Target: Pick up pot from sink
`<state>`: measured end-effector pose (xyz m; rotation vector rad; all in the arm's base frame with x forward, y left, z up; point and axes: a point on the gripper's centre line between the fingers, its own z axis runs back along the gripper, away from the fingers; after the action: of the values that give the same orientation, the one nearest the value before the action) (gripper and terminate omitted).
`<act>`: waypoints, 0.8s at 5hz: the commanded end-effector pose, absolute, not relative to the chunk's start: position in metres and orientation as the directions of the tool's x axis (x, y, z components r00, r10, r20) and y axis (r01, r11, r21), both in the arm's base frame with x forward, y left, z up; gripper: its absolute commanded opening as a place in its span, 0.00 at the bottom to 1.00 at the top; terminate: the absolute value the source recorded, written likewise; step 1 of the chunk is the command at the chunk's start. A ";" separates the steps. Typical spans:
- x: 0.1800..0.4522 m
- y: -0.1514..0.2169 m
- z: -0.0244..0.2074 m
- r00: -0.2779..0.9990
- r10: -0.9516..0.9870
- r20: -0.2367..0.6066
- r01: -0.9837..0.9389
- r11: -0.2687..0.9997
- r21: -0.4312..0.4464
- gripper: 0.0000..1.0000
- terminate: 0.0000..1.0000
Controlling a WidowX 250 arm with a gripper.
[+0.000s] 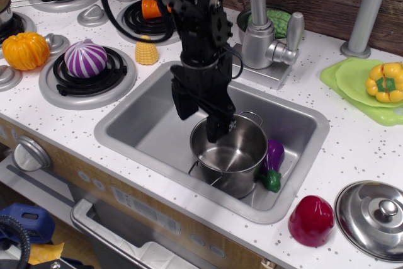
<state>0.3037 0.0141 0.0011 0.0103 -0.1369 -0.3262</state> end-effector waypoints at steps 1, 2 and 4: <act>0.304 0.027 -0.007 0.936 -0.279 0.216 0.281 0.959 0.022 1.00 0.00; 0.302 0.030 -0.017 0.932 -0.251 0.261 0.262 0.965 -0.005 1.00 0.00; 0.303 0.026 -0.018 0.948 -0.137 0.287 0.165 0.983 -0.076 0.00 0.00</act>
<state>0.3009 0.0203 -0.0241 -0.1212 -0.2584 -0.1448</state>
